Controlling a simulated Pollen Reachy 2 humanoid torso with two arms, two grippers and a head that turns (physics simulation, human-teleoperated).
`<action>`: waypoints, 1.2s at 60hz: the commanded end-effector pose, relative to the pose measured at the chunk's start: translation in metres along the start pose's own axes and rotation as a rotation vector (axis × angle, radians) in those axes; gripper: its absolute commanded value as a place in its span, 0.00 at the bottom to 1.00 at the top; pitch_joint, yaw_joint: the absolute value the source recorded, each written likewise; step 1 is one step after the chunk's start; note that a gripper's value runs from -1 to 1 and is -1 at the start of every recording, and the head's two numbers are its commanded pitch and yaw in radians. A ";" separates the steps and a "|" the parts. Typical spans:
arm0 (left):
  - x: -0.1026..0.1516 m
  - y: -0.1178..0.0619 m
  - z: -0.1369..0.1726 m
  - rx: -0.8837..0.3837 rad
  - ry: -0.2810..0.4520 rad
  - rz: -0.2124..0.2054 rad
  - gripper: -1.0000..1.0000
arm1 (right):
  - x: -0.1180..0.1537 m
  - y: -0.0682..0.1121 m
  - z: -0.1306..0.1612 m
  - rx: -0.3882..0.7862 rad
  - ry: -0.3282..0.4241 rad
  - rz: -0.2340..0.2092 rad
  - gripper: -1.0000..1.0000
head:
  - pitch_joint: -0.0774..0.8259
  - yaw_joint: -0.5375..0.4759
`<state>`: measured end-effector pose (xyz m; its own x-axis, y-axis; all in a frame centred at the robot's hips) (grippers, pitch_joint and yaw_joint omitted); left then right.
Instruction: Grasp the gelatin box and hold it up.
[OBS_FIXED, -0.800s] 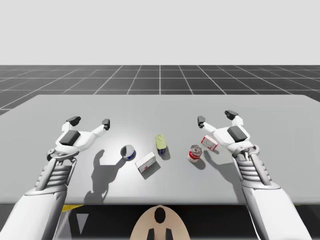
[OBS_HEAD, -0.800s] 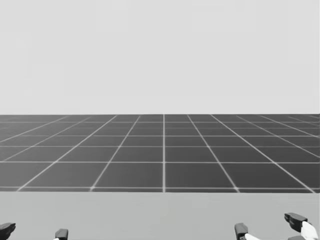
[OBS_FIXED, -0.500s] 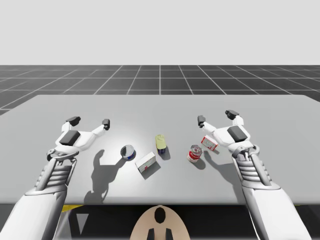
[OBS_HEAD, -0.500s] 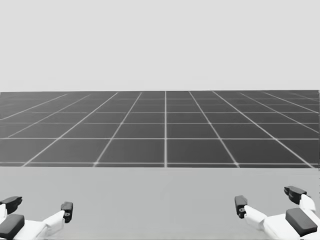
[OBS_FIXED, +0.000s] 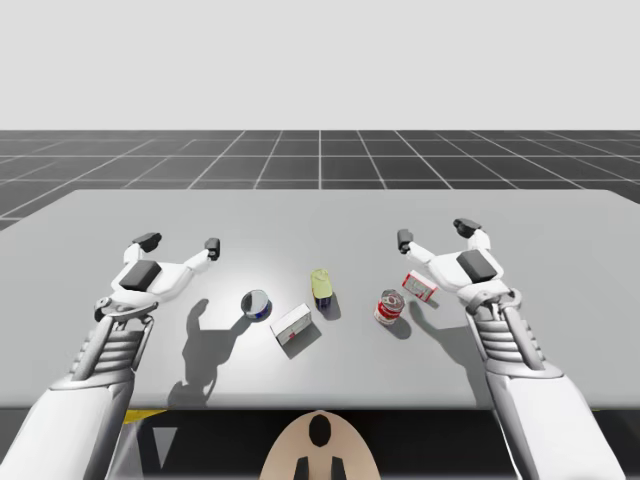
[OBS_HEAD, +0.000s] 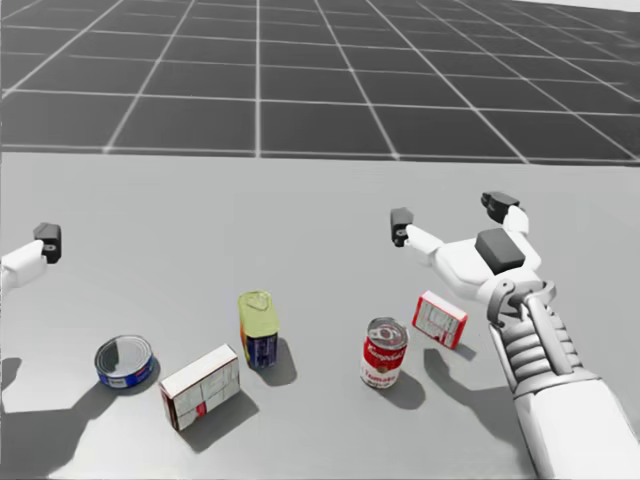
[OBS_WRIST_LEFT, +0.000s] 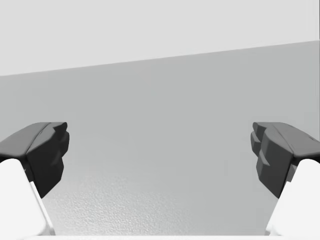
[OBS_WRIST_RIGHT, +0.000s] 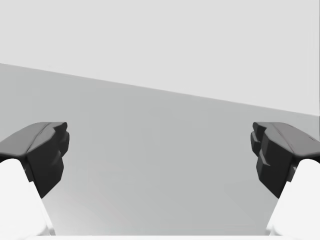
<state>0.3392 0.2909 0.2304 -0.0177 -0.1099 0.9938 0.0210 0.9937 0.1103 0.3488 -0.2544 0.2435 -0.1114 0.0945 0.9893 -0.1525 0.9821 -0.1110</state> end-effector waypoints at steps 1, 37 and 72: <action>0.000 -0.001 0.000 -0.005 0.000 -0.003 0.00 | 0.000 -0.001 0.000 -0.002 -0.001 0.003 0.00 | 0.68 0.32; 0.000 -0.004 0.001 -0.007 0.006 0.005 0.00 | 0.016 0.003 0.019 0.058 -0.007 -0.002 0.00 | 0.78 0.16; -0.004 -0.006 -0.001 -0.013 0.027 0.011 0.00 | -0.016 -0.054 0.073 0.361 0.128 -0.031 0.00 | 0.79 0.16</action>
<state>0.3398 0.2859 0.2272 0.0042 -0.1006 0.9949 0.0313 0.9944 0.1005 0.2922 -0.3055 0.2379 -0.0267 0.1159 0.9929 -0.4232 0.8986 -0.1163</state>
